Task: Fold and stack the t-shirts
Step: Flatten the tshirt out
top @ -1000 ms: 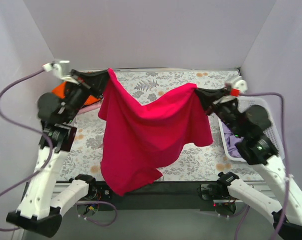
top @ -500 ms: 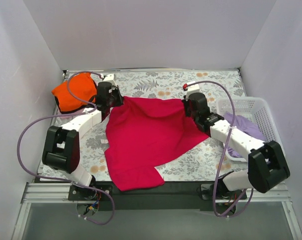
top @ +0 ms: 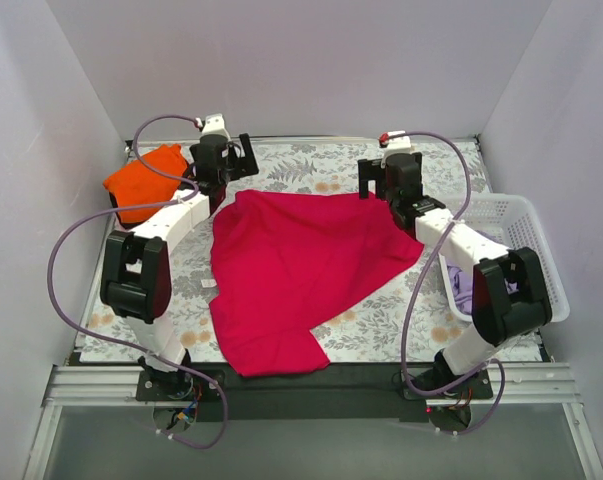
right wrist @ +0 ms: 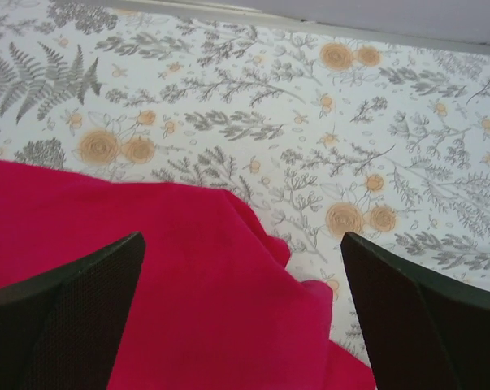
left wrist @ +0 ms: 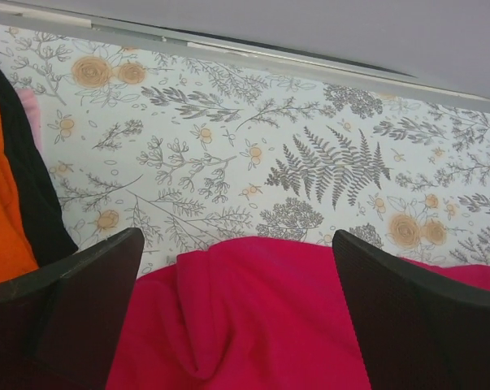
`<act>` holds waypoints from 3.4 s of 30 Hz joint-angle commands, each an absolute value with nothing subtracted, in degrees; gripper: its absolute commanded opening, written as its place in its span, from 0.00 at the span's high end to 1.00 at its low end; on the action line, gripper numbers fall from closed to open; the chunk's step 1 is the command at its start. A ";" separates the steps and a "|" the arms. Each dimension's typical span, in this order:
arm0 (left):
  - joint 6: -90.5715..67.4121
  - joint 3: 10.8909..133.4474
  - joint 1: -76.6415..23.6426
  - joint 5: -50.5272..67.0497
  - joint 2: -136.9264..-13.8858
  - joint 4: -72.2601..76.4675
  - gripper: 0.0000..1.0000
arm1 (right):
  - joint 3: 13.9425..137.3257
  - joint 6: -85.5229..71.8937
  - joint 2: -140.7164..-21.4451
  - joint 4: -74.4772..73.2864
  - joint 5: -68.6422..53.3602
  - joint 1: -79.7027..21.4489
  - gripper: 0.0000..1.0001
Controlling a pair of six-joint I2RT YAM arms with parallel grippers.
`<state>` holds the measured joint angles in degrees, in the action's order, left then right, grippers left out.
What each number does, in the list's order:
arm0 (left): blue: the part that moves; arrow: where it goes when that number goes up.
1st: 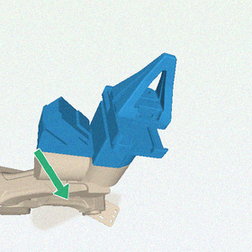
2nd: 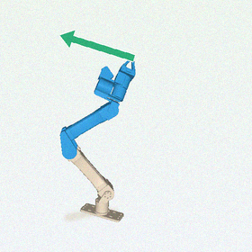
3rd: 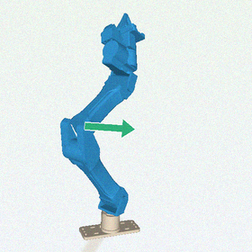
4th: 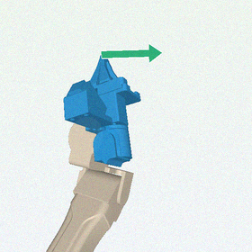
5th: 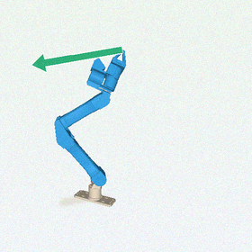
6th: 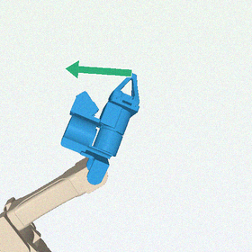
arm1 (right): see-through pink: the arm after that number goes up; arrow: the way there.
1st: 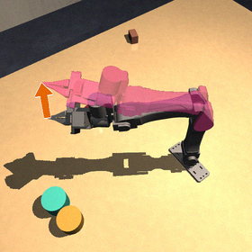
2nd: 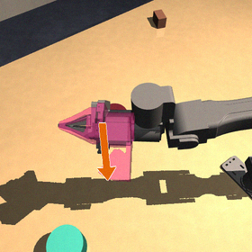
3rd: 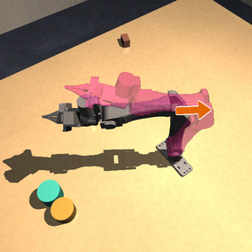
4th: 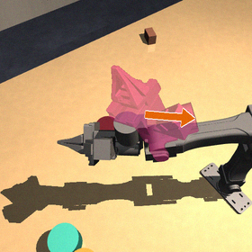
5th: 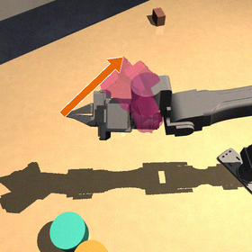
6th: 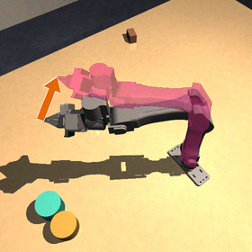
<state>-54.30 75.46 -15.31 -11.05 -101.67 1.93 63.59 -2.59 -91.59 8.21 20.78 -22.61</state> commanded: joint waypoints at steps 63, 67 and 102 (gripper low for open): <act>-59.41 42.01 -19.95 -11.95 -65.04 -3.52 0.04 | 24.70 -26.98 -71.19 -0.17 20.83 -45.09 0.28; -59.33 42.27 -19.86 -12.04 -65.21 -3.43 0.03 | 24.17 -26.98 -69.53 -2.46 20.83 -46.05 0.50; -59.06 43.76 -19.42 -12.31 -71.26 -2.55 0.03 | 33.46 -31.91 -62.58 -21.62 31.02 -56.87 0.83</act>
<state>-59.31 42.48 -19.70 -13.37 -68.34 -3.46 27.64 -33.26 -62.98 -19.68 25.45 -56.64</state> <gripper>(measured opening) 0.972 0.085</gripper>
